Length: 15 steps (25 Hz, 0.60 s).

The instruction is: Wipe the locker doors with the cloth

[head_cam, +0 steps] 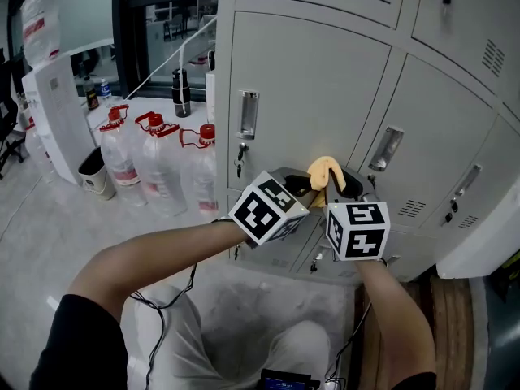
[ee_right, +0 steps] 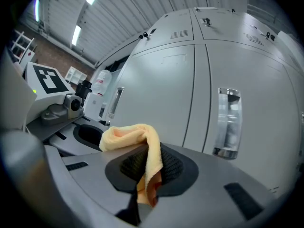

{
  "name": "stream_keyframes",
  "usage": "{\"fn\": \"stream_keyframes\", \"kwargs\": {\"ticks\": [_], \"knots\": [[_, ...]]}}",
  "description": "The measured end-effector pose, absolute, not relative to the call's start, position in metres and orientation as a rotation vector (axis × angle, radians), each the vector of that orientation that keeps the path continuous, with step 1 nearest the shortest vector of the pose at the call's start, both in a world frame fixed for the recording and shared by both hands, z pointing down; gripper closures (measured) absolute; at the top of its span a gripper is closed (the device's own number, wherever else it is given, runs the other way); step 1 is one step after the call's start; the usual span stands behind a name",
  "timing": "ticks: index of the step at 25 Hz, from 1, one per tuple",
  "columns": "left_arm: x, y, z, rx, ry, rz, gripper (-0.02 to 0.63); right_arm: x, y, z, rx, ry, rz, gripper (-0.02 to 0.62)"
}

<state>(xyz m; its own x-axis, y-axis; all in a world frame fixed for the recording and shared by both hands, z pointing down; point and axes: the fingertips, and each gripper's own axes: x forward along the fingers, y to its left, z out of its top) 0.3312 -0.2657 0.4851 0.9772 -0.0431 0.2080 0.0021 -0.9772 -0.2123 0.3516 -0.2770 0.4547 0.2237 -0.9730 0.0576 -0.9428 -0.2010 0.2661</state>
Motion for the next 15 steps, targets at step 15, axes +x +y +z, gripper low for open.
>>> {"fn": "stream_keyframes", "kwargs": {"ticks": [15], "knots": [[0.219, -0.354, 0.522, -2.931, 0.326, -0.462, 0.586, 0.239, -0.374, 0.493, 2.027, -2.045, -0.090, 0.532]]}}
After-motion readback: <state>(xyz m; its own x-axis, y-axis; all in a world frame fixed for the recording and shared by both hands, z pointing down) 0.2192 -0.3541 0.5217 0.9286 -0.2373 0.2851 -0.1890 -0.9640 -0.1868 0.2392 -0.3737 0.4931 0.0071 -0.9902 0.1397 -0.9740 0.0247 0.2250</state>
